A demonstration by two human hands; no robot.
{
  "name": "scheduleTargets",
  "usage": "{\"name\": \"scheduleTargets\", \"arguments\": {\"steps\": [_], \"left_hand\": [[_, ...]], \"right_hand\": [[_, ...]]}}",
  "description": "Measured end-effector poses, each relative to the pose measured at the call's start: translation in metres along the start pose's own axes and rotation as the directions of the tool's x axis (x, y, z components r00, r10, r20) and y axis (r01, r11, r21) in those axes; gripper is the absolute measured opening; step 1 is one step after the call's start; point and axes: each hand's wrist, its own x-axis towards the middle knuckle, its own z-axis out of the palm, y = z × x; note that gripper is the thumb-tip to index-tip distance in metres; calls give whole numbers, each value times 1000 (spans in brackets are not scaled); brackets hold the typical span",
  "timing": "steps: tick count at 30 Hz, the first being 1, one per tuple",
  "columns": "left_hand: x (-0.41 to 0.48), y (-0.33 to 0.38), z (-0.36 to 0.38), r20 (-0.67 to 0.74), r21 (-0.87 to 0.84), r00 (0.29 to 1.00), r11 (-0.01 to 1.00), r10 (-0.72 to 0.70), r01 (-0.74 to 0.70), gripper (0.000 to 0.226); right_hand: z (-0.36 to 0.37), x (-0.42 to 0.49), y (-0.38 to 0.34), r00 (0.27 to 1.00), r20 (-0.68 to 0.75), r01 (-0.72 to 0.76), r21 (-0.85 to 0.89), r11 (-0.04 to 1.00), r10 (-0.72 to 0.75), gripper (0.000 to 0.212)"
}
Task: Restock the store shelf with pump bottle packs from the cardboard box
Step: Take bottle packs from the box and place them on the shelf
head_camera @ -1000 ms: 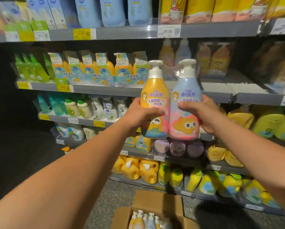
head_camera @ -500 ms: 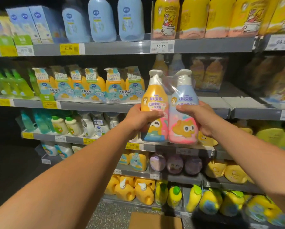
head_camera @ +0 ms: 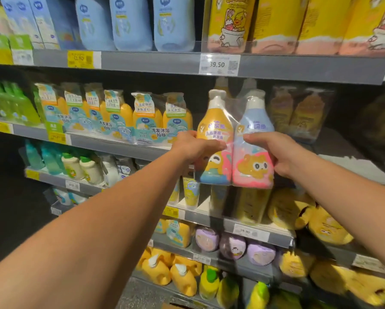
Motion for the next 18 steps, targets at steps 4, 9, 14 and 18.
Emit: {"name": "scheduleTargets", "arguments": {"steps": [4,9,14,18], "left_hand": [[9,8,-4,9,17,1000,1000,22,-23,46],[30,12,-2,3,14,996,996,90,-90,50],[46,19,0,-4,29,986,985,168,-167,47],[59,27,0,-33,-10,984,985,173,-174,48]], "right_hand": [[6,4,-10,1000,-14,6,-5,1000,-7,51],[7,9,-18,999,-25,48,-20,999,-48,35],[9,21,-23,981,-146,121,-46,992,-126,64],[12,29,-45,968,-174,170,-67,983,-179,68]]}}
